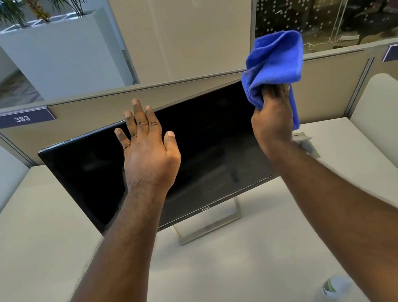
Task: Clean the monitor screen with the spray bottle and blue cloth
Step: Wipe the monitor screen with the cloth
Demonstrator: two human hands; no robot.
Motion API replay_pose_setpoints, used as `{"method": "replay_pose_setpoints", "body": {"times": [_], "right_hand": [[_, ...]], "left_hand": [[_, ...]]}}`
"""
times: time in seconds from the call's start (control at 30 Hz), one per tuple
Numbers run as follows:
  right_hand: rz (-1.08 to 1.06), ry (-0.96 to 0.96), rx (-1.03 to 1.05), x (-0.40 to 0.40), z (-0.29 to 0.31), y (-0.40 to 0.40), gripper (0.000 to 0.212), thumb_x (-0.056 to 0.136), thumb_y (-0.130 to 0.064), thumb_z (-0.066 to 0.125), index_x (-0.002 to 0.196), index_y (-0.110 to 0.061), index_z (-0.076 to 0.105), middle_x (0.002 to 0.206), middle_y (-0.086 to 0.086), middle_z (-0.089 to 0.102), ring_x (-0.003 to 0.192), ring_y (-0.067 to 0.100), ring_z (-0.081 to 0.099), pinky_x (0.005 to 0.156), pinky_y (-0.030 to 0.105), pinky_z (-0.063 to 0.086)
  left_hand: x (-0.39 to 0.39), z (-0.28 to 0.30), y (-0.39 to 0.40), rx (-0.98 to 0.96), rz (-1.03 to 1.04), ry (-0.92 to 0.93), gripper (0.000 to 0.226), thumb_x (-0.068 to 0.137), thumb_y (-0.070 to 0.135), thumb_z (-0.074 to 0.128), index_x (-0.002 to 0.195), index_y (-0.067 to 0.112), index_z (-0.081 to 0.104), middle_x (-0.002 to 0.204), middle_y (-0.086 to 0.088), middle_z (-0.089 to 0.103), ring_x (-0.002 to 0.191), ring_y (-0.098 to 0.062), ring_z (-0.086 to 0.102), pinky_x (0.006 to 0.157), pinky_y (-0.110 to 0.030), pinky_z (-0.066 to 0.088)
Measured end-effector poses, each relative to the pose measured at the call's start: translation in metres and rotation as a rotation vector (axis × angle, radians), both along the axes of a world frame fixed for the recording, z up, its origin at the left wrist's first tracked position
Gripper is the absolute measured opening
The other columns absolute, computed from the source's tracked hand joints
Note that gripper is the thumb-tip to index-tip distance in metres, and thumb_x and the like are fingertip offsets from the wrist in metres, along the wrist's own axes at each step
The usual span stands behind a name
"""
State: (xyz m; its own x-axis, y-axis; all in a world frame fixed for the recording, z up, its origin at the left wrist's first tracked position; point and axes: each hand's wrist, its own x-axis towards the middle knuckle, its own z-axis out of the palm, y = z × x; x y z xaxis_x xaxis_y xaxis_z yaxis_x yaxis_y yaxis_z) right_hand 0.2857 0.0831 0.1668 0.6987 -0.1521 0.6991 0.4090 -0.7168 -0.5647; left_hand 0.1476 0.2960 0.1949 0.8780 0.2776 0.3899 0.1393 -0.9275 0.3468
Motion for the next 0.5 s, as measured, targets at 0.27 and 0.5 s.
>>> {"method": "replay_pose_setpoints", "body": {"times": [0.27, 0.5], "right_hand": [[0.125, 0.65, 0.23, -0.059, -0.1, -0.019, 0.031, 0.096, -0.008, 0.044, 0.113, -0.034, 0.048, 0.107, -0.005, 0.042, 0.074, -0.018, 0.044, 0.07, -0.008, 0.029], [0.581, 0.505, 0.798, -0.108, -0.121, 0.015, 0.034, 0.088, 0.012, 0.038, 0.068, -0.016, 0.035, 0.064, -0.002, 0.035, 0.061, 0.016, 0.033, 0.057, 0.024, 0.031]], "left_hand": [[0.002, -0.002, 0.002, 0.009, -0.01, 0.005, 0.068, 0.1, 0.037, 0.026, 0.157, 0.017, -0.006, 0.163, 0.0, -0.023, 0.145, -0.015, -0.026, 0.117, -0.039, -0.02], [-0.001, -0.003, 0.001, -0.004, -0.02, -0.005, 0.069, 0.099, 0.036, 0.027, 0.156, 0.017, -0.007, 0.163, 0.0, -0.024, 0.147, -0.017, -0.025, 0.118, -0.04, -0.019]]}}
